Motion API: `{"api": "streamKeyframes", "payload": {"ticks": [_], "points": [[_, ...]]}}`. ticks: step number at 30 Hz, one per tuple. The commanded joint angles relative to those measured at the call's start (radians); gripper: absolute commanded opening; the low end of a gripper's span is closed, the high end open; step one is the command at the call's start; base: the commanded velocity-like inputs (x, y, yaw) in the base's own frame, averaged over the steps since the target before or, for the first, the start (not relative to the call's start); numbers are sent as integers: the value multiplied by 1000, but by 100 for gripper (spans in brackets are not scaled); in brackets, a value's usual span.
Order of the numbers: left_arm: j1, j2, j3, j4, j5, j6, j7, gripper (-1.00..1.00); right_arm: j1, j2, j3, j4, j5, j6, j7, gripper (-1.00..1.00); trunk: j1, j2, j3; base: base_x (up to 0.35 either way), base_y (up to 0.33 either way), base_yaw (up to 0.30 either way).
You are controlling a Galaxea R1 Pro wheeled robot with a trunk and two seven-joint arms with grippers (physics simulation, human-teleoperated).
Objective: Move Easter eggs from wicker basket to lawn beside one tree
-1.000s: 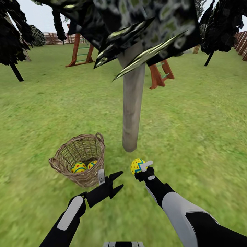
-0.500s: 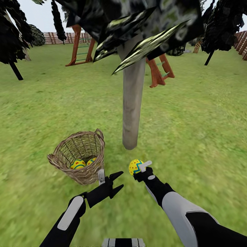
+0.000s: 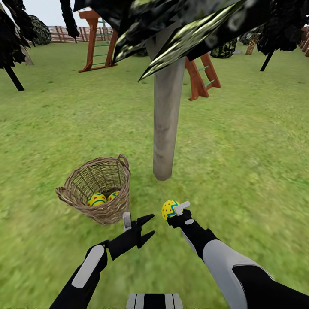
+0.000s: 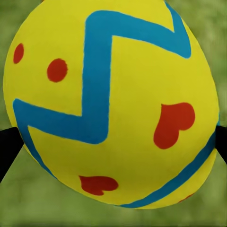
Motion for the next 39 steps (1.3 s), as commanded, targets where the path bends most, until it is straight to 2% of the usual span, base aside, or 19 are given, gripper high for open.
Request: {"api": "streamKeyframes", "payload": {"ticks": [1, 13, 25, 31, 39], "points": [[0, 0, 0, 0, 0, 4, -3, 100, 0, 0, -2, -2, 8, 6, 0, -100, 0, 0, -1, 0, 0, 0], [0, 1, 0, 1, -1, -8, -3, 100, 0, 0, -2, -2, 8, 6, 0, -100, 0, 0, -1, 35, -3, 0], [0, 1, 0, 2, -3, -19, -3, 100, 0, 0, -2, -2, 9, -6, 3, -100, 0, 0, -1, 326, 0, 0], [0, 0, 0, 2, 0, -19, -3, 100, 0, 0, -2, -2, 9, -7, 3, -100, 0, 0, -1, 47, 0, 0], [0, -2, 0, 2, 0, -18, -3, 100, 0, 0, -2, -2, 8, -7, 6, -100, 3, -2, -32, 0, 0, 0]]}}
